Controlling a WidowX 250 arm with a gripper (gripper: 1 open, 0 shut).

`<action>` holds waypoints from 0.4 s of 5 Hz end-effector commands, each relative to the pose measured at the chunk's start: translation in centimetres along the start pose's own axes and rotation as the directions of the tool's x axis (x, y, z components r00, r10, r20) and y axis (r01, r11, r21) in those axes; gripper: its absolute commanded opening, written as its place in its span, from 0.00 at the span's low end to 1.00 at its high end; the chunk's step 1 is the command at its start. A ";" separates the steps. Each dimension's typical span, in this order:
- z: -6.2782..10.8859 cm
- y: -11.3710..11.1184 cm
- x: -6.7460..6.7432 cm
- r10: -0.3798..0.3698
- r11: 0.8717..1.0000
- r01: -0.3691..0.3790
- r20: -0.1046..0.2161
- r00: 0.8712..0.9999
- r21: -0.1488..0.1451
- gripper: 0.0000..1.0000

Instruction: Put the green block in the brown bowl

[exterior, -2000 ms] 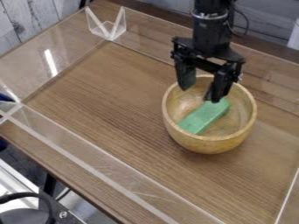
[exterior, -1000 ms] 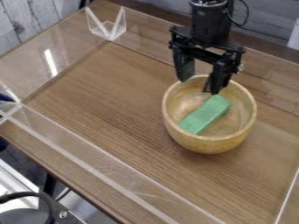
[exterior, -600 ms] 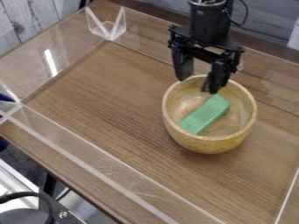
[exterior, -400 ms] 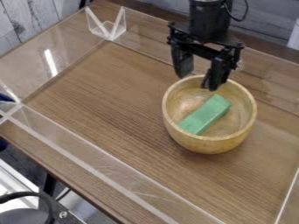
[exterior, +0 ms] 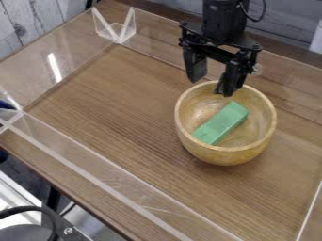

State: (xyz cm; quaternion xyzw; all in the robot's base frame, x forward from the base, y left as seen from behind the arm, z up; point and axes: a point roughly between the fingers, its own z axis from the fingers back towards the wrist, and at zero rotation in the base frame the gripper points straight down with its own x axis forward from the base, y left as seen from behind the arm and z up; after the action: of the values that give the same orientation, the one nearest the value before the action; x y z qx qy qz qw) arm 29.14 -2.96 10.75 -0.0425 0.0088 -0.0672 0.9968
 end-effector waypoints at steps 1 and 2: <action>3.7 0.5 0.5 0.000 1.000 -0.001 0.109 0.994 0.009 1.00; 5.7 1.6 -0.2 0.019 1.000 -0.022 0.143 0.989 0.015 1.00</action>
State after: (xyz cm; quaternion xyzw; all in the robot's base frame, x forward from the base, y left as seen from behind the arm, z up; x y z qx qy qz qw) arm 28.78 -1.00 14.35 -0.0423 -0.0278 -0.0496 0.9975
